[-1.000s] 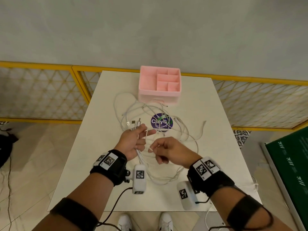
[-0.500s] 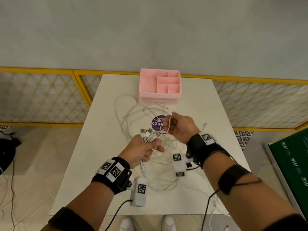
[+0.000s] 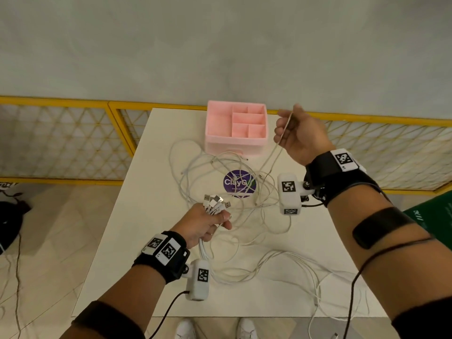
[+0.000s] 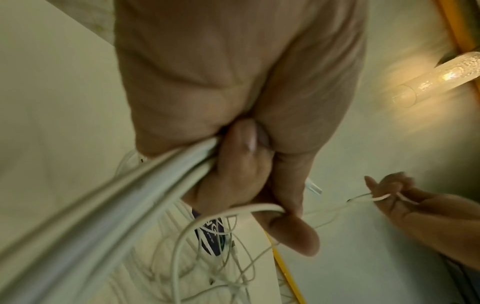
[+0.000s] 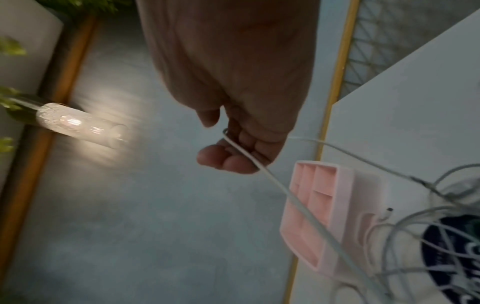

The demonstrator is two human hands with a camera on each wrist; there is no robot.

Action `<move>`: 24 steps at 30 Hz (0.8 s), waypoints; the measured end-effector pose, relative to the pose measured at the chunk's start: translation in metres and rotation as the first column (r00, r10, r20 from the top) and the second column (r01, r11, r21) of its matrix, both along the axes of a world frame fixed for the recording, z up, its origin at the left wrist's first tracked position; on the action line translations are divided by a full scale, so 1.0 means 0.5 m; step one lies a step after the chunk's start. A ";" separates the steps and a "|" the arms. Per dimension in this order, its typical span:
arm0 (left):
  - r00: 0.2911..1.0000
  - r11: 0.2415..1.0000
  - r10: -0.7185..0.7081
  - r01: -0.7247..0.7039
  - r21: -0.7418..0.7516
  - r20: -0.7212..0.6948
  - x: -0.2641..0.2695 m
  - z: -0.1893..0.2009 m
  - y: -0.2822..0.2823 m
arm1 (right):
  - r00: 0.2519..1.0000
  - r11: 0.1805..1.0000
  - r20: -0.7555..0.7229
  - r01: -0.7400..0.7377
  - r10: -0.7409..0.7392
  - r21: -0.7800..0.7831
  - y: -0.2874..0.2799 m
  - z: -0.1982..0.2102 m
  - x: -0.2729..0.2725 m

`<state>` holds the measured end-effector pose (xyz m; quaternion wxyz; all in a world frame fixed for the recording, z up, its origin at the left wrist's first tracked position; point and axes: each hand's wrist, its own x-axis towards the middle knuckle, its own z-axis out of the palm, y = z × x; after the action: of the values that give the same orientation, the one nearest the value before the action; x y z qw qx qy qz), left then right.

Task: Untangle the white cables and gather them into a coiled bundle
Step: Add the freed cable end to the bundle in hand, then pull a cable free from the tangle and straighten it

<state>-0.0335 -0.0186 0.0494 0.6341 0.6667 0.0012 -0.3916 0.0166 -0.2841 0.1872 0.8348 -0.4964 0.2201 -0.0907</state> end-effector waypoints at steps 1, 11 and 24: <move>1.000 1.000 -0.011 0.011 0.026 0.009 0.004 -0.003 -0.001 | 0.999 0.999 0.029 0.035 -0.036 0.020 -0.001 0.014 0.001; 0.986 0.985 0.167 -0.167 0.035 -0.006 0.020 -0.002 -0.014 | 0.917 0.808 0.027 -0.336 0.398 -0.485 0.044 -0.016 -0.079; 0.994 0.993 0.105 -0.106 -0.046 -0.028 0.032 0.052 -0.068 | 0.596 0.260 -0.481 -0.760 0.643 -0.595 0.162 -0.212 -0.200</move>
<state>-0.0175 -0.0525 0.0753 0.6694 0.6456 0.0353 -0.3658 -0.0833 -0.2032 0.0811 0.4781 -0.8438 -0.0252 0.2423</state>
